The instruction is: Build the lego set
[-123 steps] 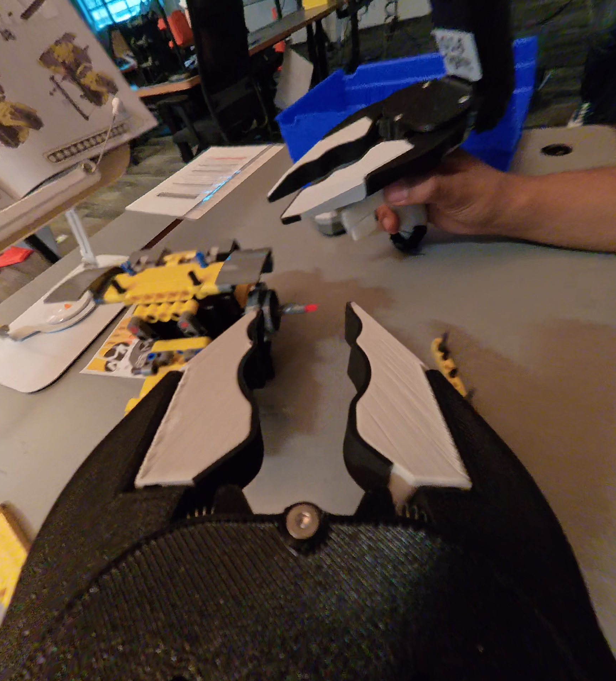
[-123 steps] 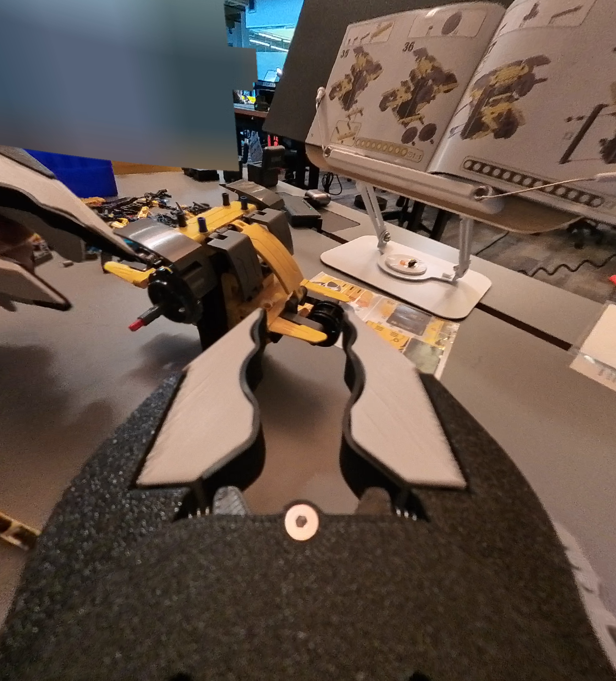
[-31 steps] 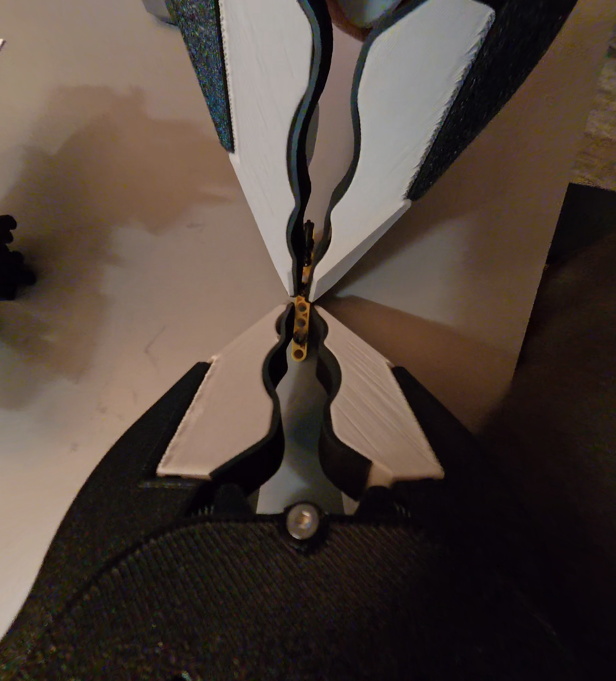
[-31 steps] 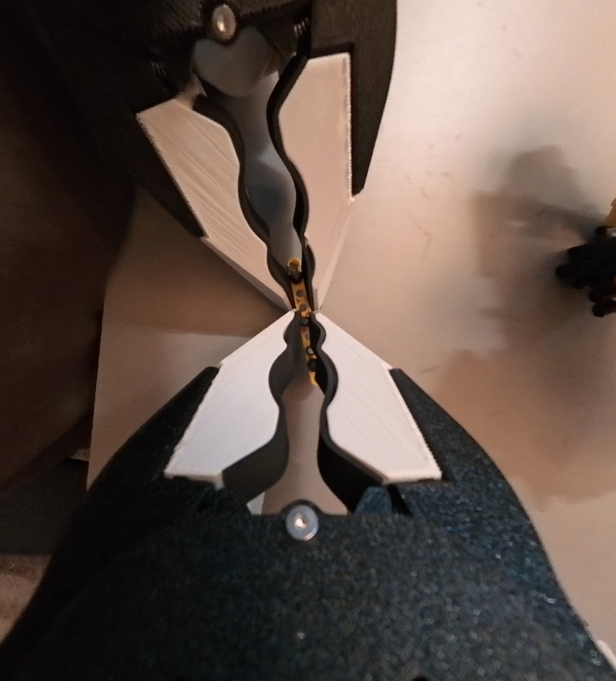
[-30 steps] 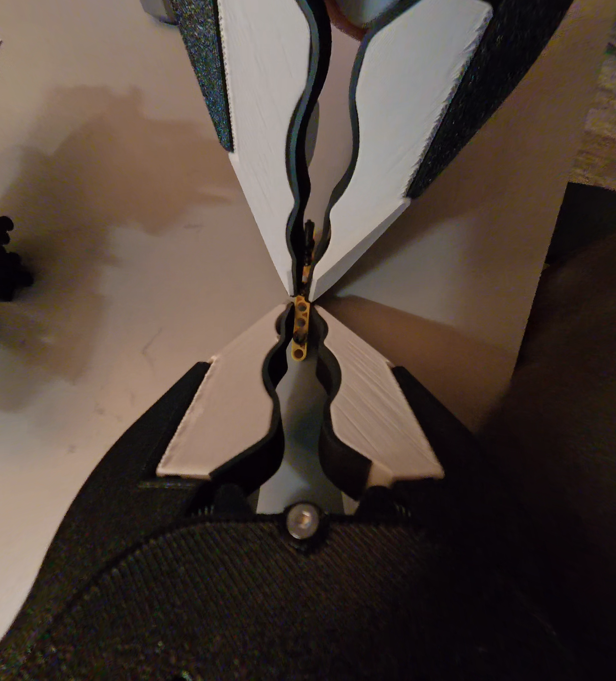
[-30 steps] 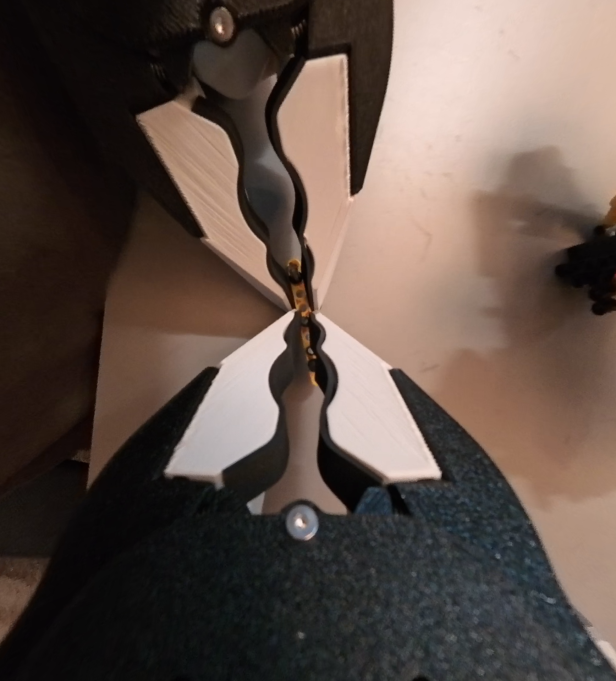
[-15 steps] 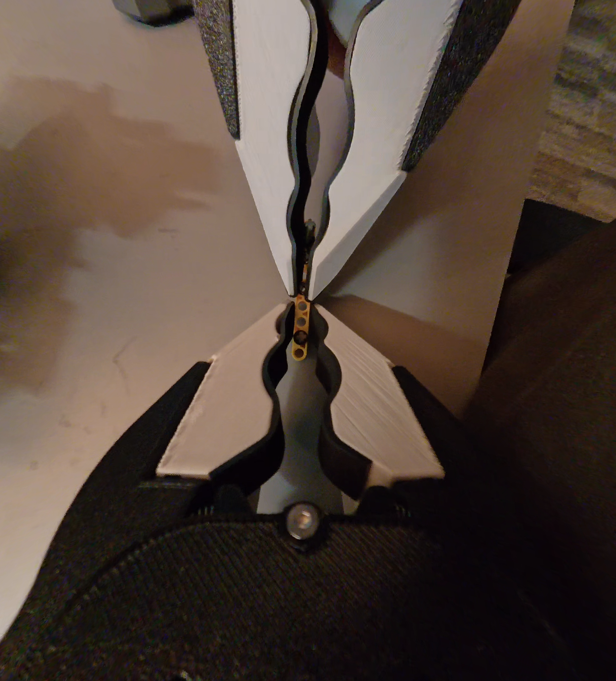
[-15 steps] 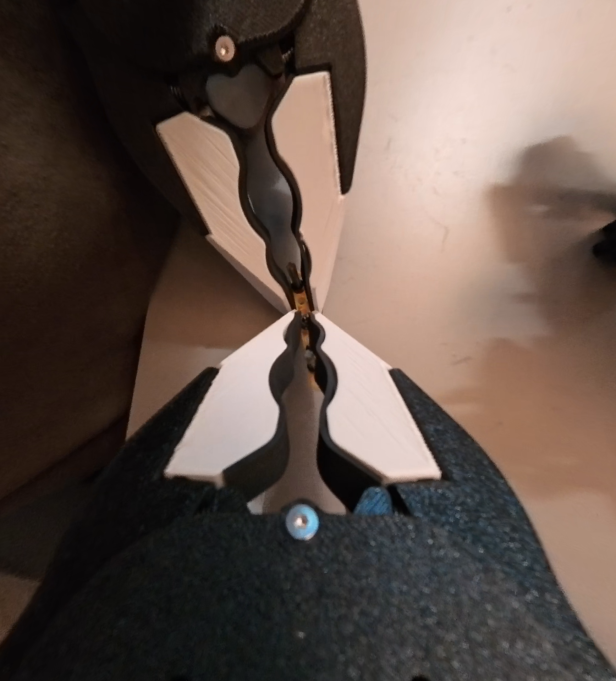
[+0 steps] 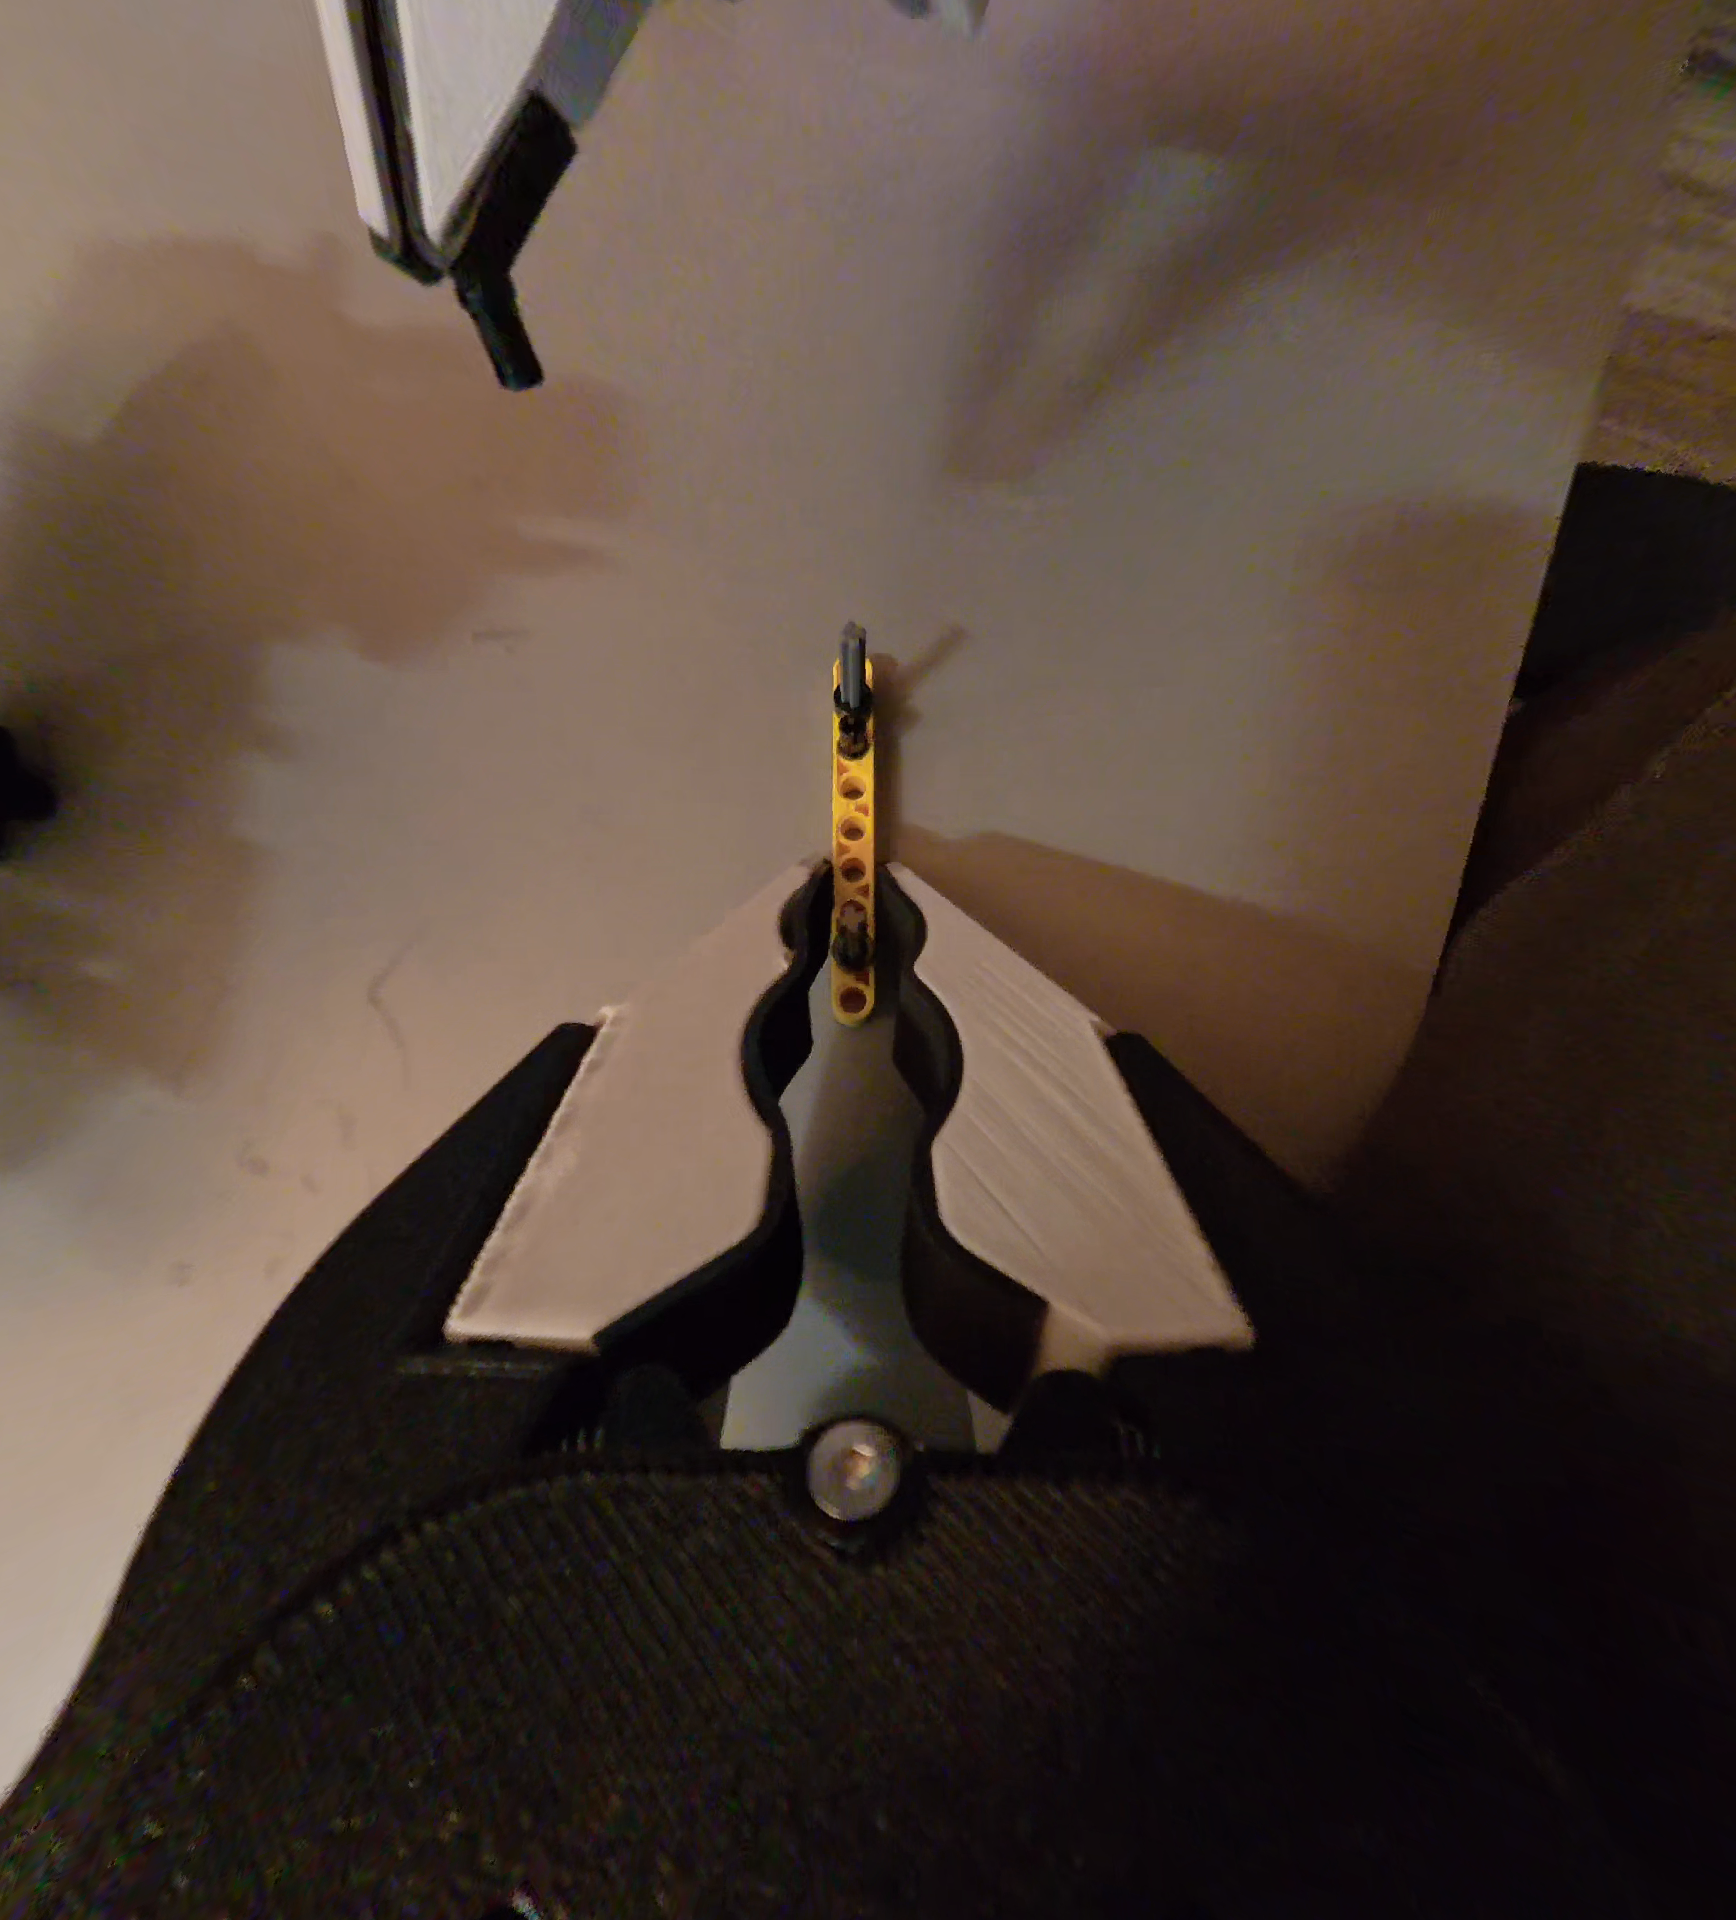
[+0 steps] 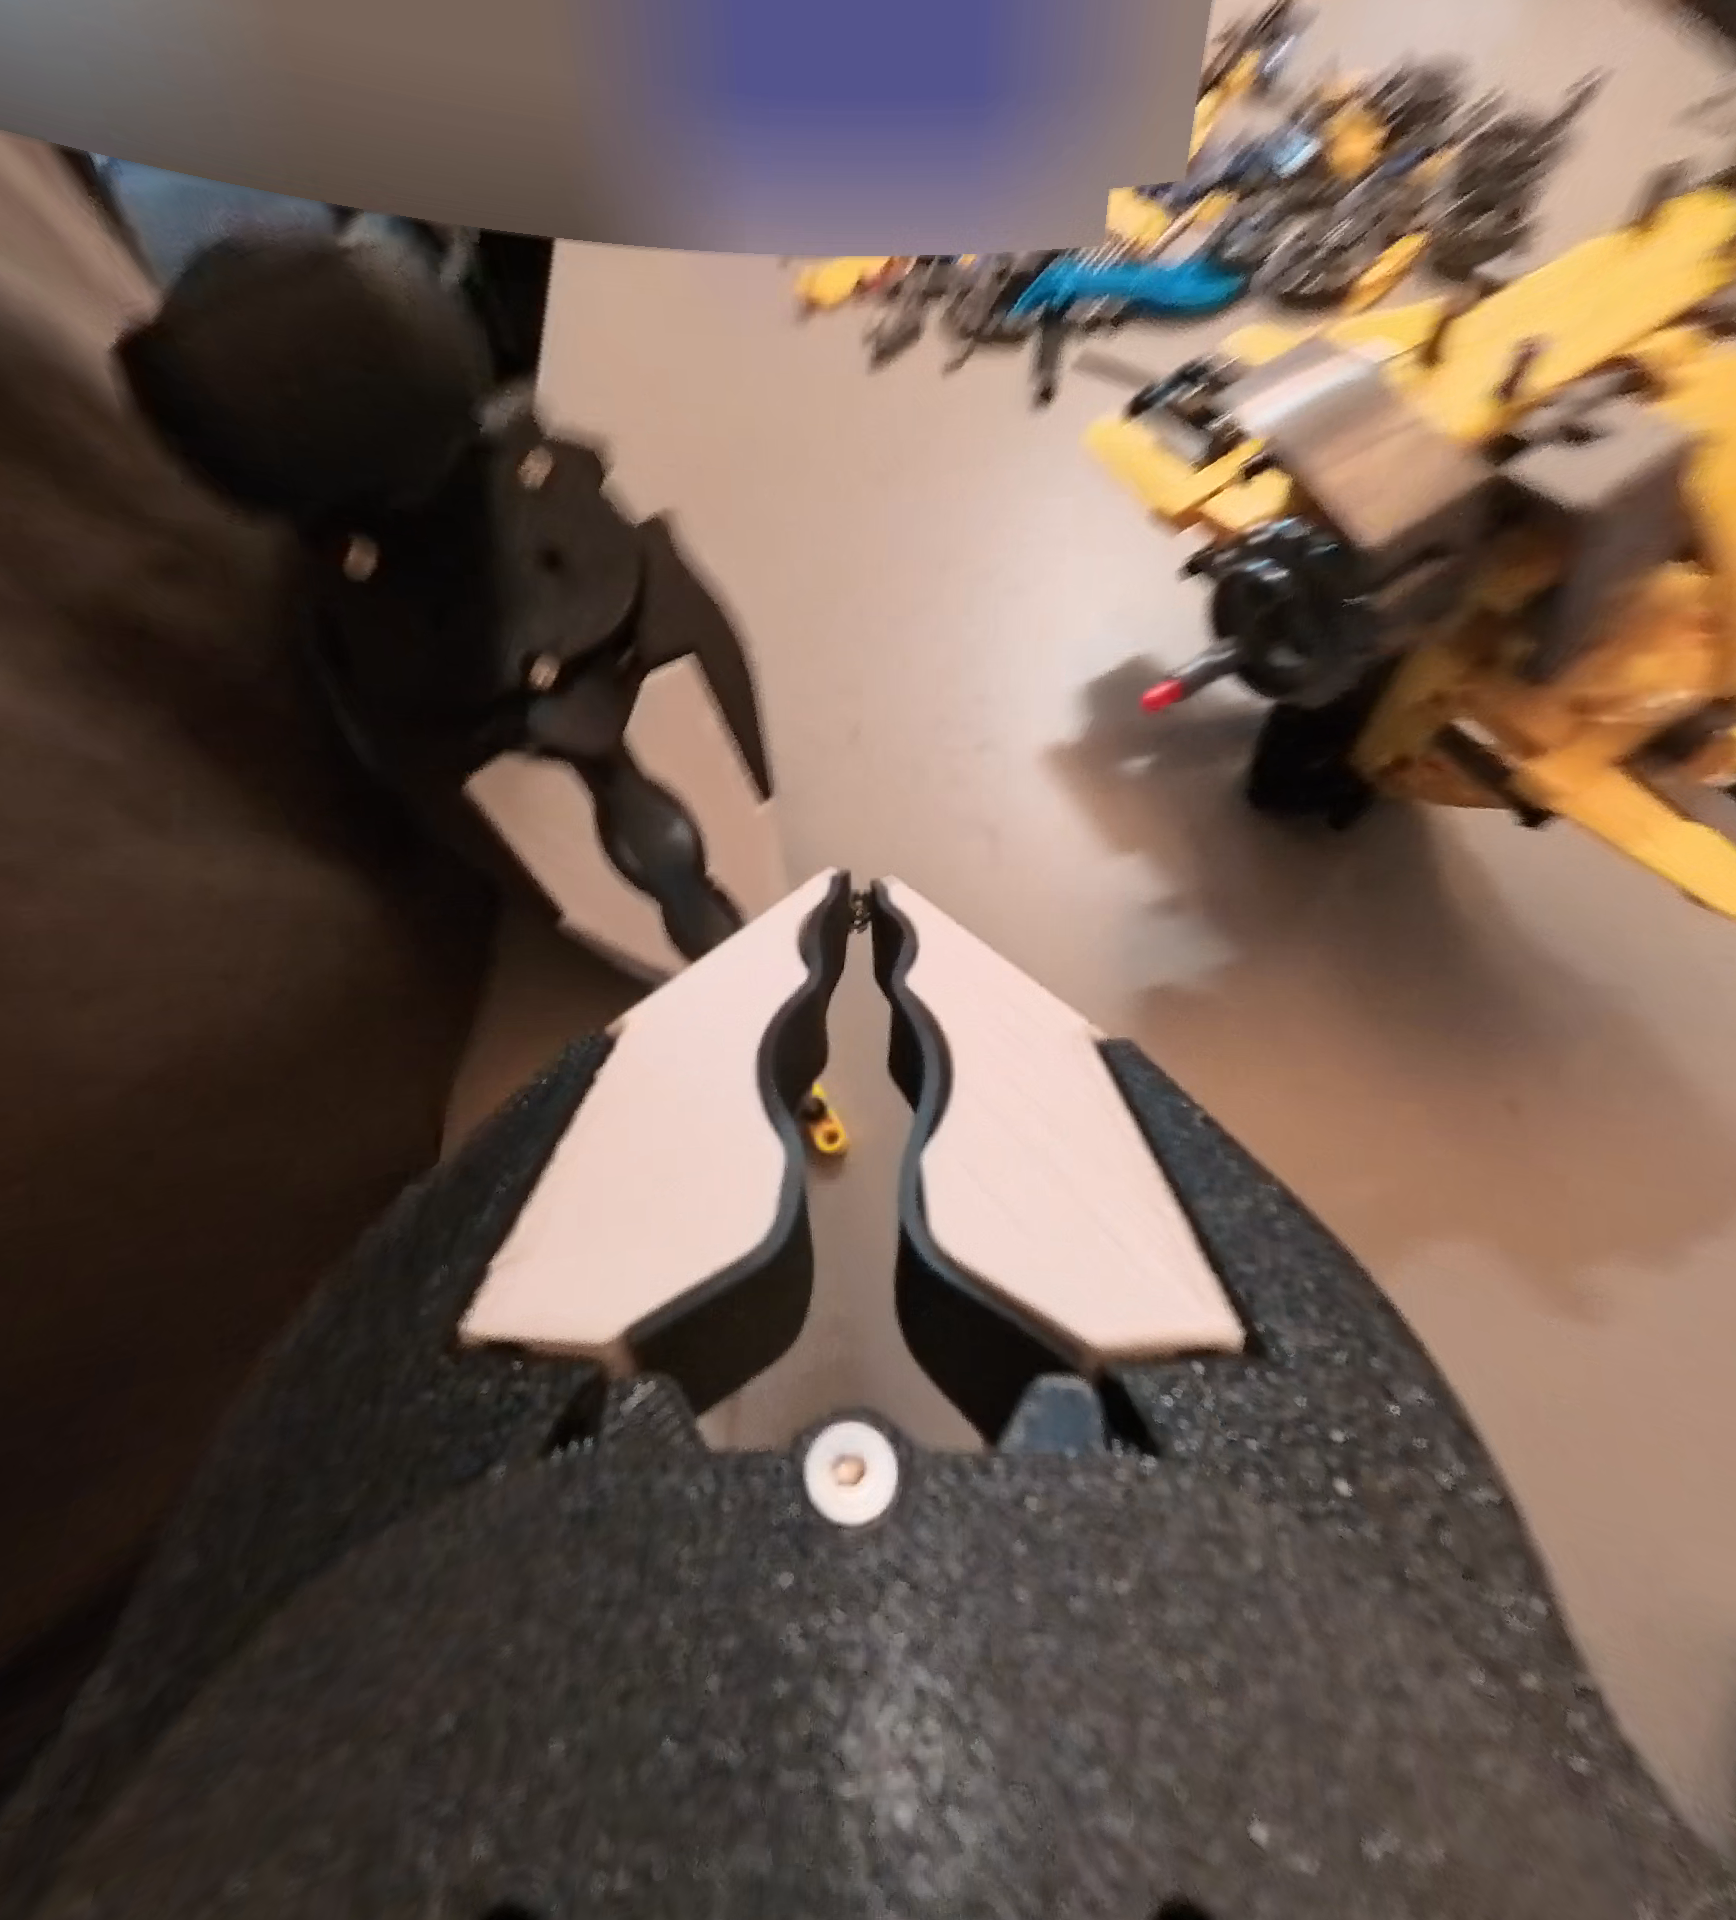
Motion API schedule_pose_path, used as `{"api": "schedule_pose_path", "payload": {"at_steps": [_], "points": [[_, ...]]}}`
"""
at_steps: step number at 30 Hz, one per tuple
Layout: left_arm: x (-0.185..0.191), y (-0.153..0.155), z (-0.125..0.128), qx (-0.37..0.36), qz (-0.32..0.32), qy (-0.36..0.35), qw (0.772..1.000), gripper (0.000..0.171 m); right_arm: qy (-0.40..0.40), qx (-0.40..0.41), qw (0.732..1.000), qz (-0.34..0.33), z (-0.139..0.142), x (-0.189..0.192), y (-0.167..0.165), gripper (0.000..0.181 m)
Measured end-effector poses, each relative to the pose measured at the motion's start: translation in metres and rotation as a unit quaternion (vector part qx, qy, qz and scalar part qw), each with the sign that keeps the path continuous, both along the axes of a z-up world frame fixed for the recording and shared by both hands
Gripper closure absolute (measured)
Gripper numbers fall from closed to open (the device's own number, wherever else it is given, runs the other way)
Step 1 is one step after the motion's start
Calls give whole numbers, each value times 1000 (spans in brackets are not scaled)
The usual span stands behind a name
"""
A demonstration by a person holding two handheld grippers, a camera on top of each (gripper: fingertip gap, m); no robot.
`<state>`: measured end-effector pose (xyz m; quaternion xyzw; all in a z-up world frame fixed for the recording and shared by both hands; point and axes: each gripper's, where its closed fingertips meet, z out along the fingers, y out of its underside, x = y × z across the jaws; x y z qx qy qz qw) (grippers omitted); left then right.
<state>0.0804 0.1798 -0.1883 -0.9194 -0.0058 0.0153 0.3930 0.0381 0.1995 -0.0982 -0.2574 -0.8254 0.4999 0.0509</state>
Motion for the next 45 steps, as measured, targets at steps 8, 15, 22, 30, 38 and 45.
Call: {"api": "schedule_pose_path", "payload": {"at_steps": [8, 15, 22, 30, 38, 45], "points": [[-4, -3, 0, 1, 16, -11, 1000, 165, -57, 63, 990, -109, -61, -3, 23, 178], [-5, -2, 0, 0, 18, -26, 999, 166, -37, 108, 986, -118, -75, -3, 29, 177], [-5, -3, 0, 0, 15, -17, 1000, 166, -17, 112, 988, -109, -67, 3, 31, 165], [-6, -3, 0, -2, 8, -4, 1000, 165, -10, 64, 992, -110, -53, 14, 27, 153], [-1, 4, 19, 46, 8, -70, 996, 138, -12, 84, 995, -59, -73, 28, 11, 153], [-9, 18, 20, 32, 0, -49, 998, 157, 16, 114, 993, -8, -79, 25, 1, 154]]}}
